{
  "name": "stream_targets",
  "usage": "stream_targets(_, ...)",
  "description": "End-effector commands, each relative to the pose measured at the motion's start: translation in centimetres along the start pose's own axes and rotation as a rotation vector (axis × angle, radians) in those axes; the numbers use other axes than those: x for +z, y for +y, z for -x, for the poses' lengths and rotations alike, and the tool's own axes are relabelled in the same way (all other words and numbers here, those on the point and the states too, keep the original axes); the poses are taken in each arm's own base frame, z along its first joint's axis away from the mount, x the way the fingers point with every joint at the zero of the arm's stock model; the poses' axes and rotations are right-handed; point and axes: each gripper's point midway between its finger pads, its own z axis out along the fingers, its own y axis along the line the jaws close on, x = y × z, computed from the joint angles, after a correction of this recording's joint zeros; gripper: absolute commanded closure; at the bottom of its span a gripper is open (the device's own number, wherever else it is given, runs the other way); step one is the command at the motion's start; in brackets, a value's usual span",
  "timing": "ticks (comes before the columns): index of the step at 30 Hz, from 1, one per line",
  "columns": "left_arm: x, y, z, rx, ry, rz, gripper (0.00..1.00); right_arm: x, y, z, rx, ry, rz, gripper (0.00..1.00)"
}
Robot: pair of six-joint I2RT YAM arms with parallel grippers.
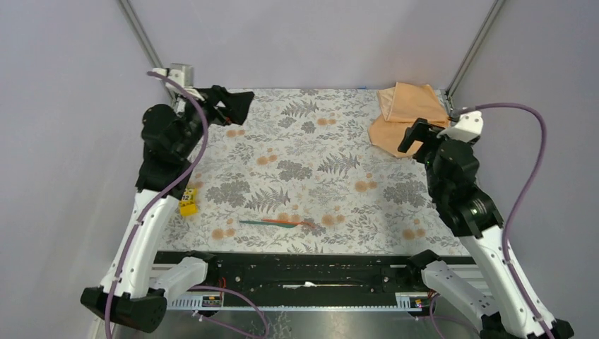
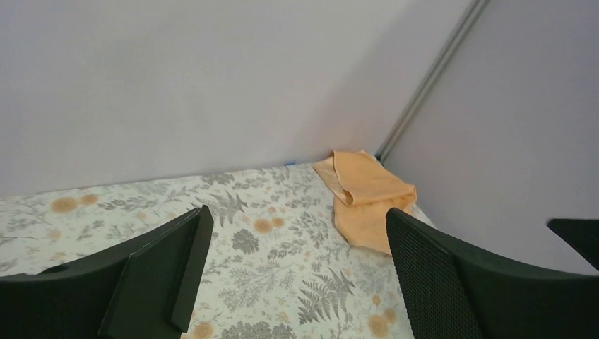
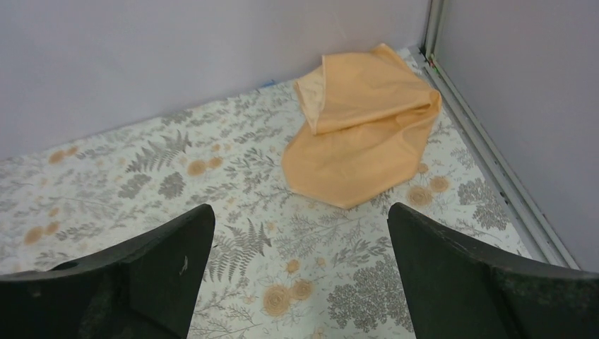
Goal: Fold the napkin into a case and place the utensils inside
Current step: Move the crumpled napkin to the corner of the board.
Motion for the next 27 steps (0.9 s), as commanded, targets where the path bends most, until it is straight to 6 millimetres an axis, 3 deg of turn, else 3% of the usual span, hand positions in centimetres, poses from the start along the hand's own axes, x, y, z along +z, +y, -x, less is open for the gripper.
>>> stream_targets(1, 2.1, 0.0, -3.3, 0.020, 0.054, -0.035, 0.01, 3.4, 0.6, -2.9, -0.029, 0.055, -0.070, 0.00)
stream_targets(7, 2.6, 1.0, -8.3, 0.030, 0.150, 0.004, 0.01, 9.1, 3.0, -11.3, -0.133, 0.285, -0.098, 0.00)
stream_targets(12, 3.0, 1.4, -11.0, 0.041, 0.198, 0.060, 0.01, 14.9, 5.0, -16.3, -0.130, 0.430, -0.146, 0.00)
stream_targets(15, 3.5, 0.7, -12.6, 0.021, 0.243, 0.034, 0.01, 18.6, 3.4, -19.1, 0.031, 0.569, -0.163, 0.00)
stream_targets(20, 3.9, -0.1, -13.9, 0.000, 0.291, 0.016, 0.01, 23.2, -2.3, -23.2, 0.222, 0.714, -0.270, 0.00)
stream_targets(24, 4.1, -0.4, -14.4, -0.021, 0.306, -0.003, 0.01, 25.9, -6.6, -25.9, 0.248, 0.799, -0.350, 0.00)
stream_targets(27, 4.2, -0.5, -14.8, -0.035, 0.315, -0.005, 0.01, 26.9, -8.3, -27.5, 0.228, 0.838, -0.373, 0.00)
